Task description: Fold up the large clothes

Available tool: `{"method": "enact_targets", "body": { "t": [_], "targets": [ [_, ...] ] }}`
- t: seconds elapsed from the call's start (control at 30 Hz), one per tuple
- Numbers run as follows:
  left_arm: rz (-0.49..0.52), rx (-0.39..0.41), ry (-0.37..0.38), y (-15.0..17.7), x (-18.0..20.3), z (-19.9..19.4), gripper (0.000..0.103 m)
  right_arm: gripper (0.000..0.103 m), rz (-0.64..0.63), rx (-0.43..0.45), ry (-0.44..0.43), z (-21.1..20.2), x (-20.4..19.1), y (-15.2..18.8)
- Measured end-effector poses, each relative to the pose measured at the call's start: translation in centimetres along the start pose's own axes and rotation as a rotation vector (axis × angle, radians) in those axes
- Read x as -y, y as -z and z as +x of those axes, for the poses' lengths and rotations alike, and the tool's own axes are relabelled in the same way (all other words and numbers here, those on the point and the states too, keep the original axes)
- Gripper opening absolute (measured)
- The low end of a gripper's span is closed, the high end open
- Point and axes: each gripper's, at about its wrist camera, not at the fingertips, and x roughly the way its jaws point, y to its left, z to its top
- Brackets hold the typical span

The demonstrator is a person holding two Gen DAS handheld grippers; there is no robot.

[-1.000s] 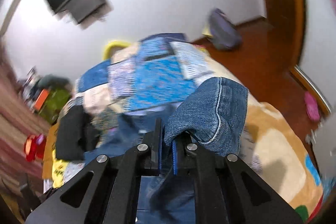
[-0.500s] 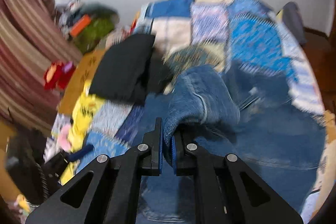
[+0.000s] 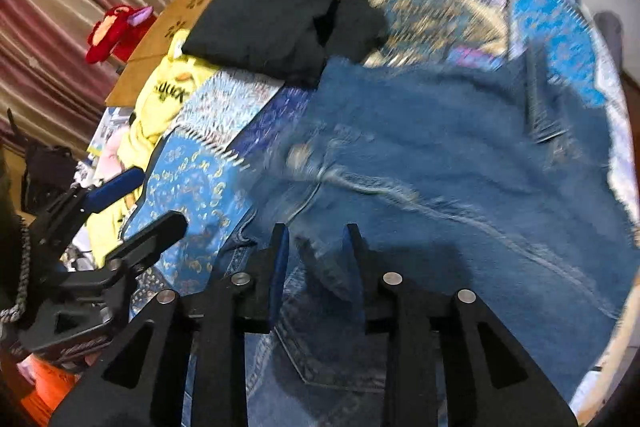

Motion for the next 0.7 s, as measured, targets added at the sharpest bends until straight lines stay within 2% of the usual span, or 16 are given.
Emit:
{"method": "enact_targets", "body": {
  "t": [0.03,0.13,0.2,0.3,0.37,0.47,0.57,0.63,0.7],
  "targets": [
    [0.001,-0.003,0.004,0.0,0.1,0.0,0.073,0.028,0.0,0.034,0.019,-1.2,0.2,0.1],
    [0.007,-0.027,0.041,-0.1,0.9,0.7,0.073,0.042,0.008,0.119,0.053,-4.3,1.2,0.6],
    [0.004,-0.05,0.064,0.0,1.3,1.4,0.073,0.043,0.015,0.17,0.089,-6.2,2.3,1.1],
    [0.008,-0.085,0.079,0.1,2.2,2.7,0.073,0.045,0.023,0.222,0.181,-8.5,4.4,2.0],
    [0.018,-0.107,0.076,-0.1,2.9,3.5,0.073,0.056,0.034,0.252,0.267,-9.9,6.2,2.8],
    [0.044,-0.112,0.068,-0.7,3.9,4.1,0.073,0.057,0.039,0.291,0.416,-11.6,9.2,4.5],
    [0.067,-0.109,0.075,-1.6,4.7,4.3,0.073,0.058,0.055,0.29,0.541,-12.6,12.3,6.2],
    [0.072,-0.115,0.089,-2.6,5.0,4.8,0.073,0.058,0.084,0.277,0.591,-12.6,14.5,7.3],
    [0.064,-0.123,0.095,-3.5,4.9,5.4,0.073,0.058,0.127,0.267,0.596,-12.4,16.5,8.2]
  ]
}}
